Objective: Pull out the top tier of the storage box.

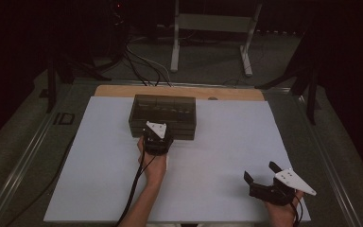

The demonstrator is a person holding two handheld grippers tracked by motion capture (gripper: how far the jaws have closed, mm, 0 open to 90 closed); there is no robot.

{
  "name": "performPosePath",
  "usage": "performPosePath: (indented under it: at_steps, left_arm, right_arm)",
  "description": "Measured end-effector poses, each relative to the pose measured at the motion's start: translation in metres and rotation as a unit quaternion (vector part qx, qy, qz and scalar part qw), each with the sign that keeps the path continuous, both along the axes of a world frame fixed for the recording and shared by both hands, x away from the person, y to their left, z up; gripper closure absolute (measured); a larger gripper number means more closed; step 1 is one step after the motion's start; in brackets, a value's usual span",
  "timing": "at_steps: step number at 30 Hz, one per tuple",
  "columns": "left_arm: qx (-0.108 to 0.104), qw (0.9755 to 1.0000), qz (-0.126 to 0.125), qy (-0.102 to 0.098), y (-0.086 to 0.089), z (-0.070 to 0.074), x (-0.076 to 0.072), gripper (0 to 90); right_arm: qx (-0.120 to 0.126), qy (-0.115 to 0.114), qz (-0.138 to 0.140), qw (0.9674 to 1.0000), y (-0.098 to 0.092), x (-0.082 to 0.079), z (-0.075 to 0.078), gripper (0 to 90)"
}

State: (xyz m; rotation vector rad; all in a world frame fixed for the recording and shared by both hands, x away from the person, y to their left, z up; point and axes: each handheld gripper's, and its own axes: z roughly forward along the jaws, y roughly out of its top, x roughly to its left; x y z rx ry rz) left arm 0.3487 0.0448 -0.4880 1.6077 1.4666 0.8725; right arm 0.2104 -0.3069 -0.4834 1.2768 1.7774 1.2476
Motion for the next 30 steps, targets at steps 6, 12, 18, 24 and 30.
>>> performPosePath:
  at_steps: [6,12,18,24,30]
  left_arm:
    - [-0.001,1.0,0.0,0.0,0.0,0.0001,0.0001,57.1]
    - [-0.005,1.0,-0.002,0.001,0.0015,0.0006,0.0004,57.4]
    - [-0.004,1.0,-0.003,0.0,0.0016,0.0006,0.0004,57.7]
    - [-0.014,0.9999,-0.003,-0.002,0.0032,0.0003,0.0011,57.6]
    - [-0.017,0.9998,-0.005,-0.003,0.0043,-0.0004,0.0009,57.6]
  right_arm:
    - [0.0,0.0,0.001,1.0,0.0,0.0,0.0,0.0]
    - [-0.001,0.0,0.001,1.0,0.0002,0.0,-0.0001,0.0]
    - [0.0,0.0,0.0,1.0,0.0001,-0.0001,0.0,0.0]
    - [-0.001,0.0,0.001,1.0,0.0003,0.0,-0.0001,0.0]
    - [-0.001,0.001,0.0,1.0,0.0004,0.0003,-0.0003,0.0]
